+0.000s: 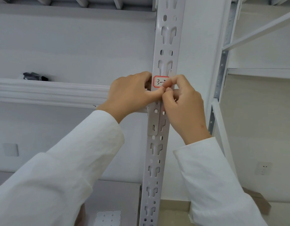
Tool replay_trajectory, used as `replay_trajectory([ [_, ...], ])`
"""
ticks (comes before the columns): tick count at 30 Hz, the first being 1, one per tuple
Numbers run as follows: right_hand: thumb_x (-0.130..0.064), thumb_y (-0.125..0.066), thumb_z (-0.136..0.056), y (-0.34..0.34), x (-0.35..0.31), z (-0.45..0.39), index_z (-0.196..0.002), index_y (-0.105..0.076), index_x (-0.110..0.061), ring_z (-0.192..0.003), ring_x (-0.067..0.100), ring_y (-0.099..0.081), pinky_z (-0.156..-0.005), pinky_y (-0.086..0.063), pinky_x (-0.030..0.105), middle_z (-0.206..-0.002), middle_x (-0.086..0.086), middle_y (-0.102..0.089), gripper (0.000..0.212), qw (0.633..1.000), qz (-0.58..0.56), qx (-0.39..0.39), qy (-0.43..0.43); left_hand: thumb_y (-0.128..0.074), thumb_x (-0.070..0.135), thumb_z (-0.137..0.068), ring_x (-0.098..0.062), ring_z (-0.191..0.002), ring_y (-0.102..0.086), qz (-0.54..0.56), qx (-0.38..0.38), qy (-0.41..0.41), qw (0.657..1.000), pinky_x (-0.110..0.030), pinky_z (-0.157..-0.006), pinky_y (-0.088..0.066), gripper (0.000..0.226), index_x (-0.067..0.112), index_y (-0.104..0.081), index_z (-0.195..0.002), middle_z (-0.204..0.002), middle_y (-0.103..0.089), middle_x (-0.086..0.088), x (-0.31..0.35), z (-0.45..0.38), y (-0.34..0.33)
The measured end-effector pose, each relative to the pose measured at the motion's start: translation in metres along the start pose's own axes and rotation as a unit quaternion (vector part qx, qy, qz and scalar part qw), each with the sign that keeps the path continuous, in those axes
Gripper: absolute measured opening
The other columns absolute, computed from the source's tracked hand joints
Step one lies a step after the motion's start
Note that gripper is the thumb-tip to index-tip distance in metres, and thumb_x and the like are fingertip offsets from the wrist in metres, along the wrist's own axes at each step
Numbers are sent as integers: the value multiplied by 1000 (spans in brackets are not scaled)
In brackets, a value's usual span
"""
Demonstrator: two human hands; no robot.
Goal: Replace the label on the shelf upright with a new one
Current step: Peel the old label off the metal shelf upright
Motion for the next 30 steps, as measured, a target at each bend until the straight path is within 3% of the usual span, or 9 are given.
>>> replay_trajectory([
  [4,-25,-56,-86,14,2,1,-100,-55,-27,-51,10,-50,-53,-40,22,-48,-6,-51,14,996,-19,90,1,-46,63,-79,-17,-73,-53,4,1,-3,1000,-23,-52,-29,39,27,-38,-64,-69,-55,11,0,0,1],
  [9,-28,-62,-84,25,5,-1,-93,-60,-31,-67,13,-57,-61,-45,25,-74,-6,-56,10,992,-23,124,-11,-48,61,-80,-15,-75,-54,15,-2,-6,1000,-22,-53,-30,38,30,-35,-61,-68,-53,13,0,0,1],
  [12,-25,-64,-83,28,3,-2,-90,-62,-30,-74,13,-59,-63,-44,22,-85,-4,-58,8,993,-10,115,-5,-48,62,-79,-15,-73,-53,14,0,-10,1000,-21,-52,-29,39,30,-34,-61,-64,-50,15,0,0,1],
  [18,-25,-64,-80,30,-4,-18,-79,-64,-29,-73,11,-60,-69,-49,31,-85,-7,-62,4,997,53,58,3,-46,66,-78,-13,-70,-50,9,1,-14,1000,-21,-51,-26,40,31,-35,-62,-62,-47,16,-1,0,1],
  [22,-26,-64,-80,33,-12,-29,-81,-62,-28,-73,9,-58,-67,-47,29,-84,-10,-60,2,995,94,31,29,-46,64,-78,-14,-74,-51,15,-8,-28,999,-24,-55,-31,33,32,-43,-77,-73,-55,14,-1,1,1],
  [25,-29,-65,-79,34,-22,-34,-100,-57,-28,-82,7,-53,-70,-41,25,-97,-10,-51,23,993,106,31,52,-48,61,-75,-14,-78,-56,26,-33,-35,998,-28,-64,-35,30,34,-47,-85,-84,-63,14,-1,1,0],
  [28,-33,-70,-77,25,-20,-44,-126,-39,-26,-104,9,-49,-85,-43,26,-120,-4,-43,58,999,8,-25,-34,-49,59,-72,-16,-79,-58,33,-48,-35,998,-29,-66,-37,29,33,-48,-85,-87,-66,13,-3,0,0],
  [30,-31,-72,-77,19,-14,-51,-134,-31,-25,-107,12,-53,-90,-46,28,-125,-1,-48,70,988,-68,-96,-100,-49,59,-74,-15,-77,-56,34,-58,-38,997,-29,-66,-36,28,33,-46,-85,-84,-64,13,-2,1,0],
])
Point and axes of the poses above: each hand's wrist, its own z-axis away from the middle knuckle, its own y-axis out of the back of the hand, x = y × z, the point moved 6 cm from there along -z, towards the middle knuckle
